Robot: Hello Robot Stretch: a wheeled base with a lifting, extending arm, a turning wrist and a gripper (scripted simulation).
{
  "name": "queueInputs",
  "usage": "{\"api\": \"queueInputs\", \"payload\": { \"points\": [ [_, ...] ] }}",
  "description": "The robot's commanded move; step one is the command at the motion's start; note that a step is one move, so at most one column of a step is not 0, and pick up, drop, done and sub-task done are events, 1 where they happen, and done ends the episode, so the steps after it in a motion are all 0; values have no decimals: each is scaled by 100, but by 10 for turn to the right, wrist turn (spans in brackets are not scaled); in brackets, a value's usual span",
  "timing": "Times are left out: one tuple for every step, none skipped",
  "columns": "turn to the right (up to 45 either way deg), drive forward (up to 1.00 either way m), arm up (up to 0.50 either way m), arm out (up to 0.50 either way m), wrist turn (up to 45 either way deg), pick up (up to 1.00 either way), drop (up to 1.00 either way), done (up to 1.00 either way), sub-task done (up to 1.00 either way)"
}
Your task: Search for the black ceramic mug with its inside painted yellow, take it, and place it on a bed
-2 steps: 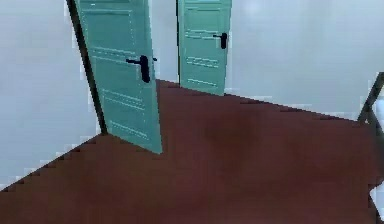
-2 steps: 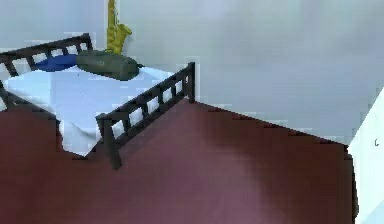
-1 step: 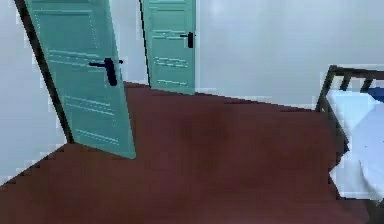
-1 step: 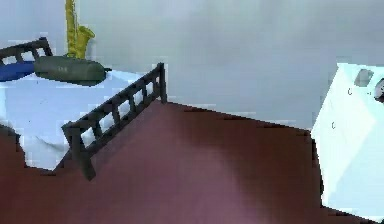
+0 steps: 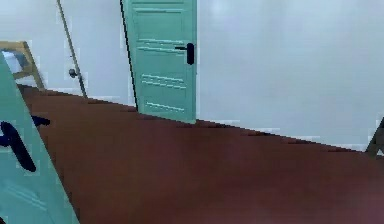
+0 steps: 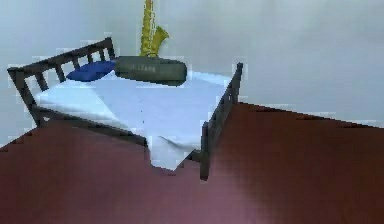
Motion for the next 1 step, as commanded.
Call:
{"api": "queueInputs", "payload": {
  "points": [
    [30, 0, 0, 0, 0, 0, 0, 0, 0]
  ]
}}
